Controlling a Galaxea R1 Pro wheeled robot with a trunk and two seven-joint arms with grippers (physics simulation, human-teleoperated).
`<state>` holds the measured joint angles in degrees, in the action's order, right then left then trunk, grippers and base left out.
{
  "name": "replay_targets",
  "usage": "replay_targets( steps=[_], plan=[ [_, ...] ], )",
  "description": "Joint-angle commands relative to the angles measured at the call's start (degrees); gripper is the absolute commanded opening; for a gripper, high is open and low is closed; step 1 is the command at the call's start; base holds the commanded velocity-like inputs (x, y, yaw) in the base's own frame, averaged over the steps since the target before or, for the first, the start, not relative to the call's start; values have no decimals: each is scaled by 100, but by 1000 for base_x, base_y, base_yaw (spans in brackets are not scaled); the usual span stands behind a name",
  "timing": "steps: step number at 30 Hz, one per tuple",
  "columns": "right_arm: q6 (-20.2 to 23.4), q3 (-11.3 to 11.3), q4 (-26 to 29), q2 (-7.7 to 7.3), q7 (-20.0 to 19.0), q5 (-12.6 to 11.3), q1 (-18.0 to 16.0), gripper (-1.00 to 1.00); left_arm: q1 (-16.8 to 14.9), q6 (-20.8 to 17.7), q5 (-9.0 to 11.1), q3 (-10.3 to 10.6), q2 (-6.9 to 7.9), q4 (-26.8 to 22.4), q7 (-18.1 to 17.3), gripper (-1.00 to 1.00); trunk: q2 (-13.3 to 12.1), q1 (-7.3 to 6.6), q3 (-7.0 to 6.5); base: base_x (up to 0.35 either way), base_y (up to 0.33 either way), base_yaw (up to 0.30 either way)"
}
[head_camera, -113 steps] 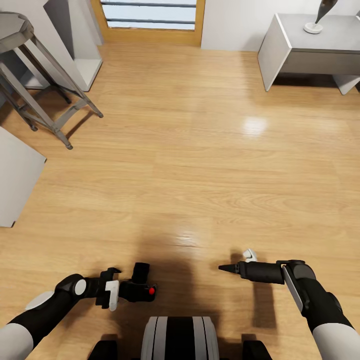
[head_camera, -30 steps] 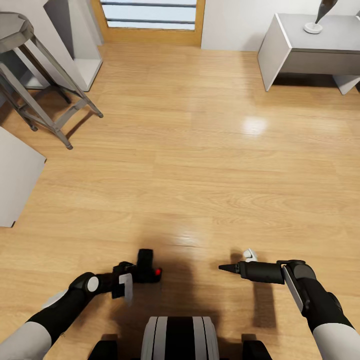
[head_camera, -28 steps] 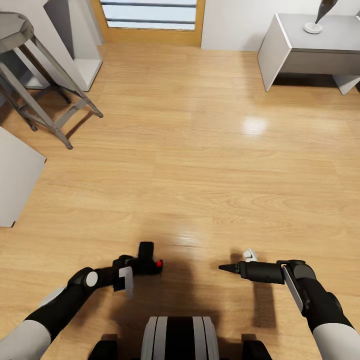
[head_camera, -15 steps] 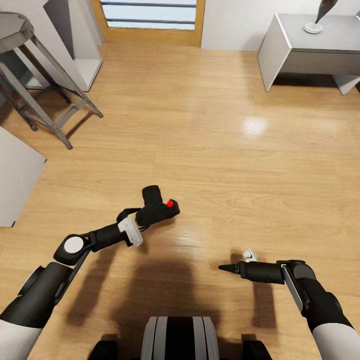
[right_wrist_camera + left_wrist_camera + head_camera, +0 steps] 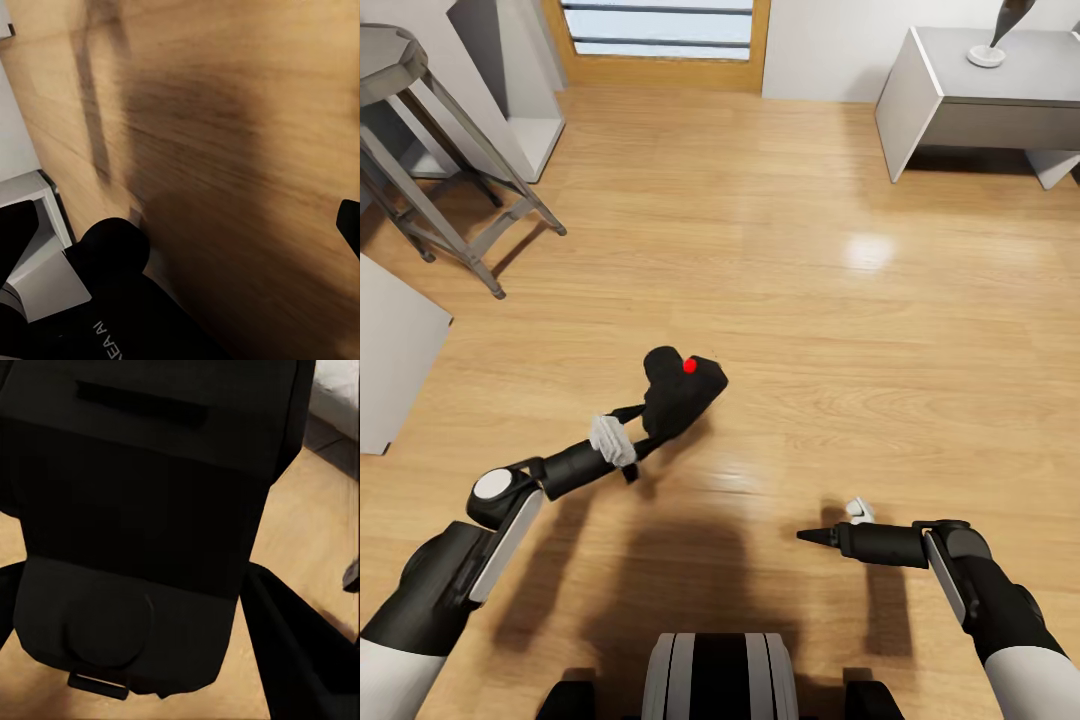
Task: Attach the digital camera to the camera tripod in the bedroom.
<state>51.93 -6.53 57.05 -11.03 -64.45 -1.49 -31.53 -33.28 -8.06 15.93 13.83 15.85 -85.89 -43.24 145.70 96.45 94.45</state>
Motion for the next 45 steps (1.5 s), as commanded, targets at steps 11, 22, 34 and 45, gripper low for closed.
replay_targets(
  steps=[11, 22, 34, 45],
  plan=[
    [46, 2, 6, 29, 0, 14, -2, 100, -3, -104, 1963, 87, -65, -6, 98, -100, 1, -1, 3, 0, 0, 0],
    [46, 2, 7, 31, -5, 17, -2, 100, -3, -127, 2171, 385, -605, -36, 3712, -100, 1, -1, 3, 0, 0, 0],
    [52, -6, 14, -10, -14, -17, -2, 100, -3, -82, 2263, 2028, -789, -80, 6586, -100, 1, -1, 3, 0, 0, 0],
    [46, -7, 17, -5, -13, -17, -2, 100, -3, -221, 3334, 2250, -802, -47, 7206, -100, 1, -1, 3, 0, 0, 0]
  ],
)
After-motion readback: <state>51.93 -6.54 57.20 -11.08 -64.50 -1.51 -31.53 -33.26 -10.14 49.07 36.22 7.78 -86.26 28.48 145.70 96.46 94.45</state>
